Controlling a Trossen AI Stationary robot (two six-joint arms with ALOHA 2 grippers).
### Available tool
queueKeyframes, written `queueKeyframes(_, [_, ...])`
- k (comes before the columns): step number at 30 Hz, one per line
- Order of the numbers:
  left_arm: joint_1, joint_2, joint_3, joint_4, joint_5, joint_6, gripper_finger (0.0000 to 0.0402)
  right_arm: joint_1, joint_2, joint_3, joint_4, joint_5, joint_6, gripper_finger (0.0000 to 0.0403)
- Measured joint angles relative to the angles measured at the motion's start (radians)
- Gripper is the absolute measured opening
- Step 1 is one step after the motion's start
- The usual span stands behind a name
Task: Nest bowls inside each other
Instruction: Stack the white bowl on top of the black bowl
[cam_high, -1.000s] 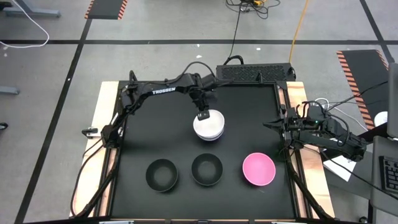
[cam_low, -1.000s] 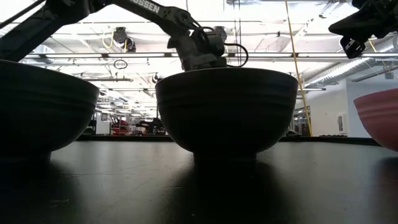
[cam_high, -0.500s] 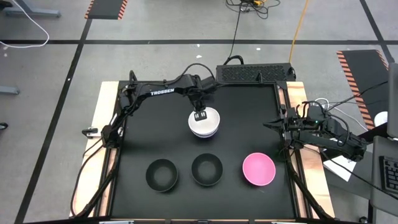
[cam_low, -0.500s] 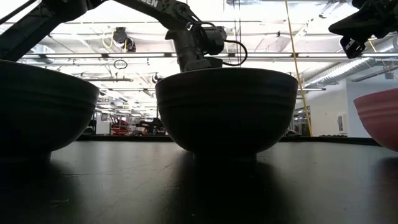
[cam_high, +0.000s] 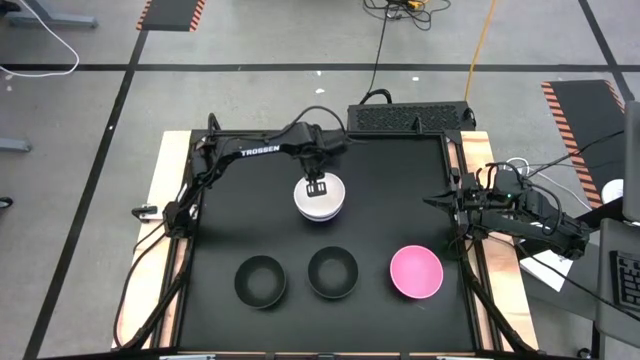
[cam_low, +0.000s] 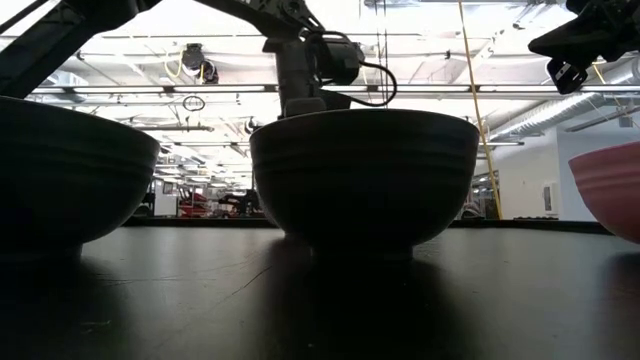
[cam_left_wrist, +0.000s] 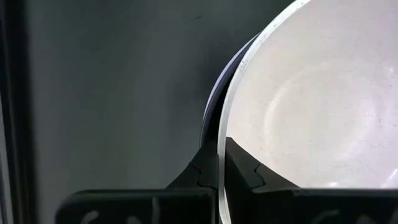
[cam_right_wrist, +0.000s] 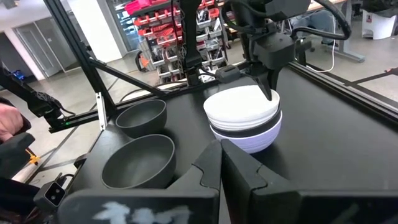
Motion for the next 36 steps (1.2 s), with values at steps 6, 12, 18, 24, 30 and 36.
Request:
queueKeyframes(6, [-0.015,0.000,0.000,-0.011,-0.017,-0.003,0.0003,0.000,0.000,0.000,0.000,0.000,0.000,0.0000])
queueKeyframes(12, [-0.016,0.000,0.000,-0.021,-0.015,-0.010,0.0003,0.000,0.000,0.000,0.000,0.000,0.000,0.0000])
queueKeyframes(18, [-0.016,0.000,0.000,-0.055,-0.010,-0.014,0.0003,0.000,0.000,0.000,0.000,0.000,0.000,0.0000])
queueKeyframes(24, [-0.023,0.000,-0.001,-0.061,-0.037,-0.036,0.0003,0.000,0.000,0.000,0.000,0.000,-0.001,0.0000])
queueKeyframes(30, [-0.040,0.000,-0.002,-0.059,-0.071,-0.050,0.0003,0.000,0.000,0.000,0.000,0.000,-0.001,0.0000])
queueKeyframes(36, [-0.049,0.000,-0.002,-0.058,-0.091,-0.054,0.0003,0.000,0.000,0.000,0.000,0.000,-0.001,0.0000])
